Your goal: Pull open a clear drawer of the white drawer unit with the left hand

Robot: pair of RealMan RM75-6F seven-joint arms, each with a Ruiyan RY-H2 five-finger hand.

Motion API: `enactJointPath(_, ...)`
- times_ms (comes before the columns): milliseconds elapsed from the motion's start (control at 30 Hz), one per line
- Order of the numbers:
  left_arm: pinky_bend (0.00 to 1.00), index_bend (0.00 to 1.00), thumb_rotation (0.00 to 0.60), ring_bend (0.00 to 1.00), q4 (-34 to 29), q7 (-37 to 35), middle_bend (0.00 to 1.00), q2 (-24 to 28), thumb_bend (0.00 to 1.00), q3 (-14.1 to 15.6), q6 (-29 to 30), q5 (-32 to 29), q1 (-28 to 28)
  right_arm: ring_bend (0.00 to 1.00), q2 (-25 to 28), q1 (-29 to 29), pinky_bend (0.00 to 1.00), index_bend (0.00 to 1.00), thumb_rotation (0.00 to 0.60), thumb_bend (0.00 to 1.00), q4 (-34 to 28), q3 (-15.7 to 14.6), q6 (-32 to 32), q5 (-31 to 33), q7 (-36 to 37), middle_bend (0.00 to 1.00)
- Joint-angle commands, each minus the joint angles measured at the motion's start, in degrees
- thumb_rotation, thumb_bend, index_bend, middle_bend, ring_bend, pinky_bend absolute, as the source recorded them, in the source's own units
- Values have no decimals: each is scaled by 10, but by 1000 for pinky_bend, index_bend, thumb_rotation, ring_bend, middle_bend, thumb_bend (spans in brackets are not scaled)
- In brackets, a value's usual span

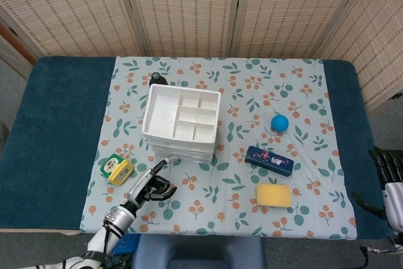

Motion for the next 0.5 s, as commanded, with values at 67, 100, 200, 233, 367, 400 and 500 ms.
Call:
enactJointPath(67, 1000, 138, 600, 1000, 18, -21, 943, -48, 344, -17, 19, -26, 2, 0, -1, -2, 7, 17, 600, 204, 0, 0, 0, 1, 0, 36)
enactJointPath(100, 1000, 138, 600, 1000, 22, -25, 943, -56, 344, -19, 20, -29, 2, 0, -2, -2, 7, 17, 600, 204, 0, 0, -1, 2, 1, 36)
enactJointPath(200, 1000, 138, 600, 1000, 32, -39, 943, -77, 343, -27, 23, -33, 3, 0, -2, -3, 7, 17, 600, 204, 1, 0, -2, 2, 0, 36)
enactJointPath(233, 1000, 138, 600, 1000, 35, -42, 943, -81, 344, -28, 22, -32, 2, 0, -2, -3, 7, 16, 600, 204, 0, 0, -1, 2, 0, 36)
enactJointPath(367, 1000, 141, 600, 1000, 45, -64, 943, -95, 344, -41, 18, -38, 1, 0, -1, -4, 7, 17, 600, 205, 0, 2, 0, 3, 0, 36)
enactJointPath(400, 1000, 142, 600, 1000, 47, -68, 943, -98, 344, -44, 16, -40, 0, 0, -1, -5, 7, 16, 600, 204, -1, 1, 0, 3, 0, 36)
enactJointPath(500, 1000, 144, 600, 1000, 54, -83, 943, -106, 344, -51, 9, -46, -1, 0, -1, -6, 7, 13, 600, 204, 0, 1, -3, 4, 0, 36)
